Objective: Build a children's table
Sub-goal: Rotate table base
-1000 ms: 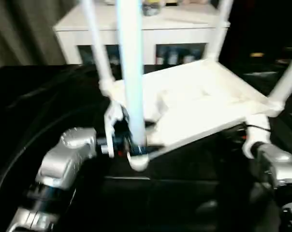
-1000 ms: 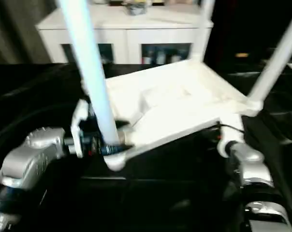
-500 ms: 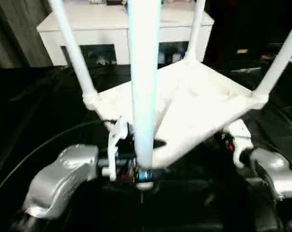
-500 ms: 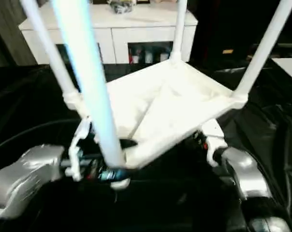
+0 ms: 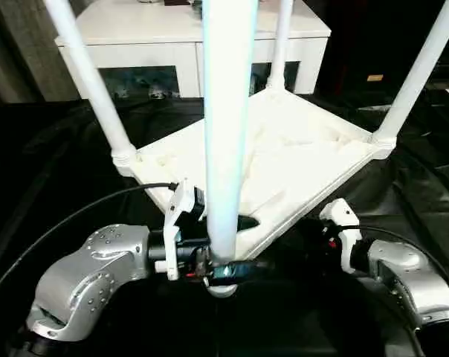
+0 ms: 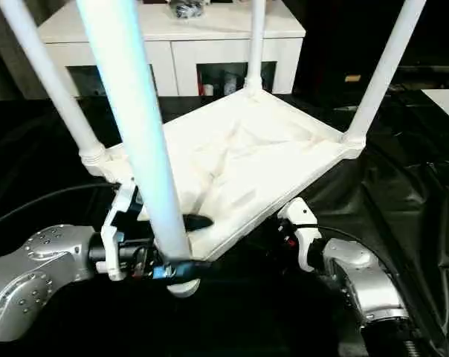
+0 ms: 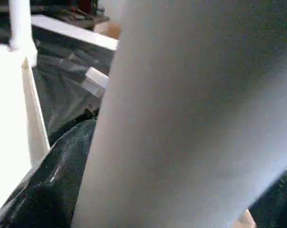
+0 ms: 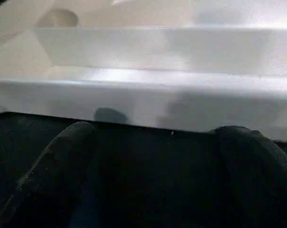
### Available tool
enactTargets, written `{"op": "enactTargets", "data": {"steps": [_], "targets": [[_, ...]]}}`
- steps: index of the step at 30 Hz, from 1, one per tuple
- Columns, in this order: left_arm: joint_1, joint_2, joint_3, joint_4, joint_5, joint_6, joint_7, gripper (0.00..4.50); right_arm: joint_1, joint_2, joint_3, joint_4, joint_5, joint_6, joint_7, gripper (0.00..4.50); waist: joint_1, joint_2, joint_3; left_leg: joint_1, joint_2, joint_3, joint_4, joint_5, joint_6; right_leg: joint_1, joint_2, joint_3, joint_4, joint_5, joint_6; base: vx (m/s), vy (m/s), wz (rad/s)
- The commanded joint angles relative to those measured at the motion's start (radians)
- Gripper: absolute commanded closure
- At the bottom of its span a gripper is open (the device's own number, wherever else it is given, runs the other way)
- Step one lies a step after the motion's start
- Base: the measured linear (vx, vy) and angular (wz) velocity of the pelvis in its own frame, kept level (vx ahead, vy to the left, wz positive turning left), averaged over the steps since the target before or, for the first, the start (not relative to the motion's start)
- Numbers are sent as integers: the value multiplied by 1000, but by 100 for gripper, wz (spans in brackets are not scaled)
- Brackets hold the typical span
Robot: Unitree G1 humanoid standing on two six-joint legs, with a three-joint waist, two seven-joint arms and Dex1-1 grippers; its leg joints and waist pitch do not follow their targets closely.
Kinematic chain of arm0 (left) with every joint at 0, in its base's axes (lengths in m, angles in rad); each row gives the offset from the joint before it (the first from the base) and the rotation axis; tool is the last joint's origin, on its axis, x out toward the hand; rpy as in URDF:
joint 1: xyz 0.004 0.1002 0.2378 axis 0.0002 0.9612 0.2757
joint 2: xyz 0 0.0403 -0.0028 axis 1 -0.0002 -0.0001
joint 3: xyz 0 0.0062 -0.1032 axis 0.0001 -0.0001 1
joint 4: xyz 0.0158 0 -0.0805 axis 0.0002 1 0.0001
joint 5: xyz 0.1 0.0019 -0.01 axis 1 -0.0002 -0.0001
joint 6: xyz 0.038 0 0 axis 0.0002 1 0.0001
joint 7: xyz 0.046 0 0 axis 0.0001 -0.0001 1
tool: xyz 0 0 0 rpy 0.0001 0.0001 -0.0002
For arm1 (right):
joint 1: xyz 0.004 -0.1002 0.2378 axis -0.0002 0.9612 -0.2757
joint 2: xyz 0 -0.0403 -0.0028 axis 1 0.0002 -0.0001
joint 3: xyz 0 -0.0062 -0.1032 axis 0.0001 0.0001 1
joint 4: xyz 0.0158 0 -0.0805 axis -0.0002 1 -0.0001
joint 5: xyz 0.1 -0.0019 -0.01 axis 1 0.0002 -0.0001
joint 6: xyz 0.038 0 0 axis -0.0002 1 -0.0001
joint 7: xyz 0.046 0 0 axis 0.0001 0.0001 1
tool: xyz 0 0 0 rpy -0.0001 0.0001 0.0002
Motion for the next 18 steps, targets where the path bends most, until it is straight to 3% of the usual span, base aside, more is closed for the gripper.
{"op": "enactTargets", "data": {"steps": [1,5,8,10,11,14,16,17,18], "targets": [[3,13,39,-23,-19,7,19,1,9,-29,-11,-64,11,4,19,14,12,-18,-54,23,53,-37,-83,-312,17,36,-40,25,-86,-332,-210,0,0,0],[24,63,67,-34,-30,25,13,1,42,-112,-36,-121,7,24,57,14,22,-11,-55,28,54,-38,-85,-321,7,35,-35,27,-86,-322,-189,0,0,0],[35,93,96,-14,-16,12,5,1,54,-167,-65,-144,17,31,87,14,31,-11,-54,31,52,-37,-84,-331,6,33,-36,28,-88,-338,-186,0,0,0],[51,127,123,49,42,-63,-4,1,44,-210,-97,-140,27,26,106,14,31,-21,-53,28,51,-37,-84,-335,12,33,-36,27,-90,-350,-180,0,0,0],[60,138,142,88,70,-109,-4,1,31,-219,-111,-129,30,18,103,14,32,-20,-53,28,50,-38,-83,-335,13,32,-37,28,-91,-366,-172,0,0,0],[82,155,187,125,70,-134,-7,1,3,-218,-147,-114,55,20,88,14,26,-19,-53,21,49,-41,-85,-330,10,37,-40,26,-88,-374,-170,0,0,0],[129,154,287,164,45,-153,36,1,-38,-190,-218,-105,119,53,32,14,22,-20,-51,26,47,-41,-84,-355,5,32,-40,25,-92,-418,-165,0,0,0],[147,154,312,171,58,-160,69,1,-48,-172,-239,-105,129,66,-3,14,23,-14,-50,30,48,-42,-84,-366,-1,29,-39,24,-92,-433,-163,0,0,0],[148,154,314,172,59,-161,72,1,-49,-170,-241,-105,130,67,-7,14,21,-15,-49,34,48,-40,-84,-378,-5,25,-38,24,-97,-448,-158,0,0,0]]}}
